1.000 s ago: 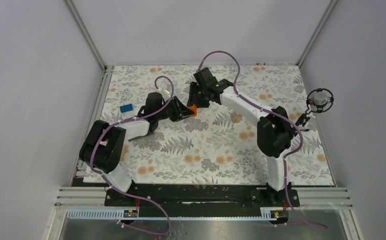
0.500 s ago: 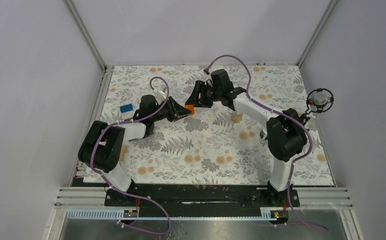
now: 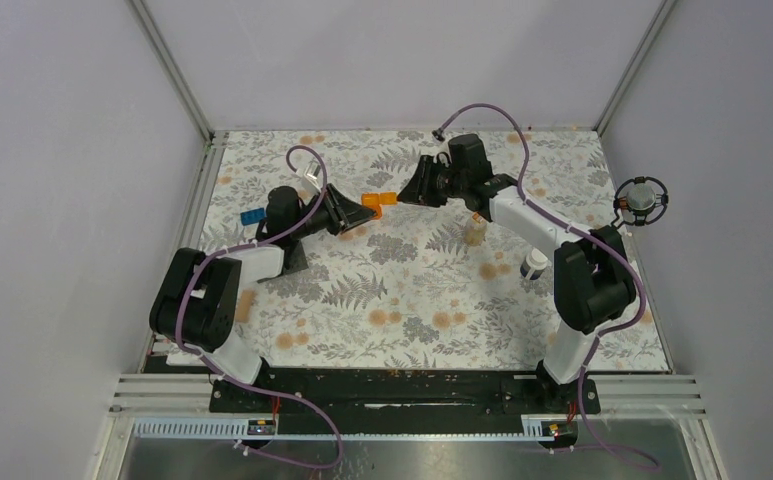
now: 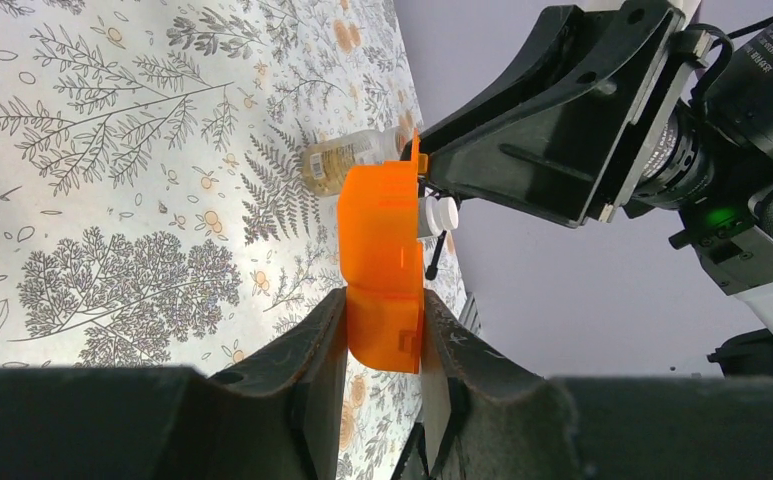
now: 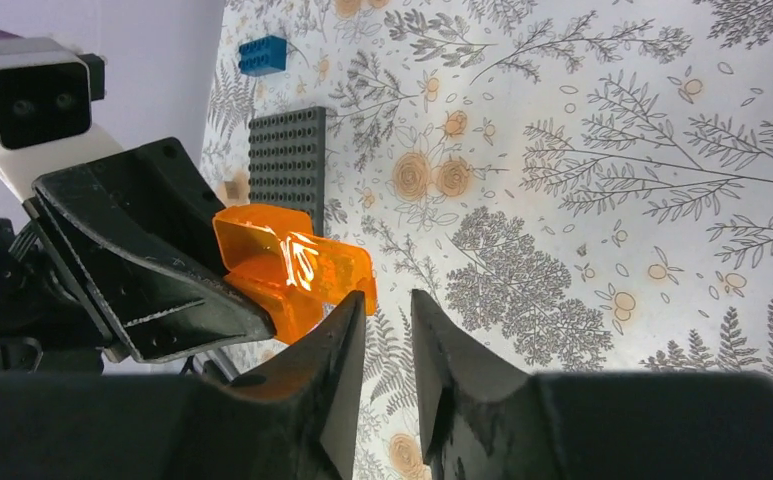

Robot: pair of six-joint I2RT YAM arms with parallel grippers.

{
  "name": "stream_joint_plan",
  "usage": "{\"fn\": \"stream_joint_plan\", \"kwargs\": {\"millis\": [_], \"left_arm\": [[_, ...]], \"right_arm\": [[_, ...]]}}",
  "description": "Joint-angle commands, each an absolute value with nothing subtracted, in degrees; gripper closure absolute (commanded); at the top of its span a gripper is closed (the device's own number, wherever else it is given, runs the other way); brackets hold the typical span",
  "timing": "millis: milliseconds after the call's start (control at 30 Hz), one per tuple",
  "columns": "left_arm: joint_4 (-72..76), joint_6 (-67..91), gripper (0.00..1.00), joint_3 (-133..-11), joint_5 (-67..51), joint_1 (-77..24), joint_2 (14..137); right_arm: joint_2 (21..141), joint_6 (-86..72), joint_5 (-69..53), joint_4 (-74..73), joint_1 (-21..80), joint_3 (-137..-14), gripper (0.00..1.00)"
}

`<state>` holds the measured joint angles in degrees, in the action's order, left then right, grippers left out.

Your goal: Sort the pills into containers

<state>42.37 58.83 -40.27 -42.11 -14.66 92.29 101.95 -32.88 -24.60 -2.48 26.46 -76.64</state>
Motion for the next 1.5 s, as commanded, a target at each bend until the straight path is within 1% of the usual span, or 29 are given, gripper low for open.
{"fn": "stream_joint_plan", "kwargs": {"millis": [0, 67, 133, 200, 300, 367, 500, 600, 667, 733, 767, 800, 867, 900, 933, 967, 1000, 1033, 1100, 1133, 1300, 1467], "left_arm": [[45.24, 56.85, 1.0, -42.88, -43.86, -14.41, 90.62], [44.06, 56.09, 1.0, -43.27, -43.8, -14.42, 90.57], [43.19, 55.44, 1.0, -43.5, -43.81, -14.37, 90.62], [42.76, 55.25, 1.0, -43.58, -43.72, -14.37, 90.68], [42.66, 55.12, 1.0, -43.75, -43.94, -14.41, 90.71], [42.51, 54.98, 1.0, -43.78, -44.04, -14.41, 90.68], [42.26, 54.97, 1.0, -43.94, -44.36, -14.41, 90.86], [42.75, 55.23, 1.0, -43.87, -44.62, -14.41, 91.01], [42.8, 55.38, 1.0, -43.92, -44.85, -14.41, 91.19], [42.94, 55.51, 1.0, -43.94, -45.04, -14.41, 91.39], [42.99, 55.59, 1.0, -43.97, -45.21, -14.41, 91.55], [43.06, 55.53, 0.97, -43.95, -45.21, -14.41, 91.63], [43.56, 55.24, 0.82, -43.19, -44.65, -14.41, 91.34], [43.55, 54.83, 0.73, -42.82, -44.26, -14.41, 91.07], [42.86, 54.28, 0.58, -42.58, -43.84, -14.41, 90.83], [41.79, 53.19, 0.45, -42.42, -43.09, -14.41, 90.57], [40.71, 52.26, 0.3, -42.2, -42.48, -14.41, 90.24], [40.05, 51.48, 0.19, -41.77, -41.81, -14.41, 89.81], [38.12, 49.47, 0.04, -40.96, -40.09, -14.41, 88.78], [36.74, 48.06, 0.02, -40.69, -39.09, -14.41, 88.07], [24.34, 37.89, 0.01, -42.07, -35.19, -14.37, 84.81], [13.58, 27.42, 0.01, -46.05, -36.31, -13.86, 84.58]], "right_arm": [[102.1, -31.87, -28.01, -1.52, 26.63, -78.42, 0.67], [101.43, -32.45, -29.2, 1.64, 26.62, -77.97, 0.44], [100.77, -33.2, -31.16, 4.26, 26.63, -77.26, 0.26], [100.69, -34.17, -32.58, 6.29, 26.63, -76.77, 0.18], [101.8, -36.07, -34.72, 8.99, 26.63, -76.33, 0.16], [103.09, -37.09, -35.66, 9.39, 26.59, -76.8, 0.21], [105.06, -37.98, -36.73, 9.36, 26.61, -77.74, 0.36], [106.06, -37.94, -36.43, 8.79, 26.63, -78.16, 0.43], [106.82, -37.86, -36.36, 8.25, 26.56, -78.64, 0.5], [107.48, -37.95, -36.73, 8.03, 26.63, -79.19, 0.64], [107.68, -38.04, -36.76, 7.96, 26.61, -79.33, 0.73], [107.74, -38.05, -36.66, 7.92, 26.6, -79.36, 0.82], [107.6, -37.99, -36.27, 7.74, 26.62, -79.29, 0.99], [107.58, -37.93, -36.03, 7.2, 26.63, -79.32, 1.0], [107.53, -37.68, -35.88, 6.28, 26.63, -79.57, 1.0], [107.48, -37.2, -35.64, 5.5, 26.63, -79.62, 1.0], [107.22, -36.6, -35.46, 4.85, 26.63, -79.44, 1.0], [106.9, -35.97, -35.17, 4.26, 26.63, -79.14, 1.0], [106.49, -34.56, -34.83, 2.64, 26.63, -78.43, 1.0], [106.51, -33.71, -34.72, 1.74, 26.63, -78.01, 1.0], [107.35, -26.92, -32.11, -6.06, 26.63, -76.19, 1.0], [108.76, -22.75, -30.07, -7.71, 26.63, -74.54, 1.0]]}}
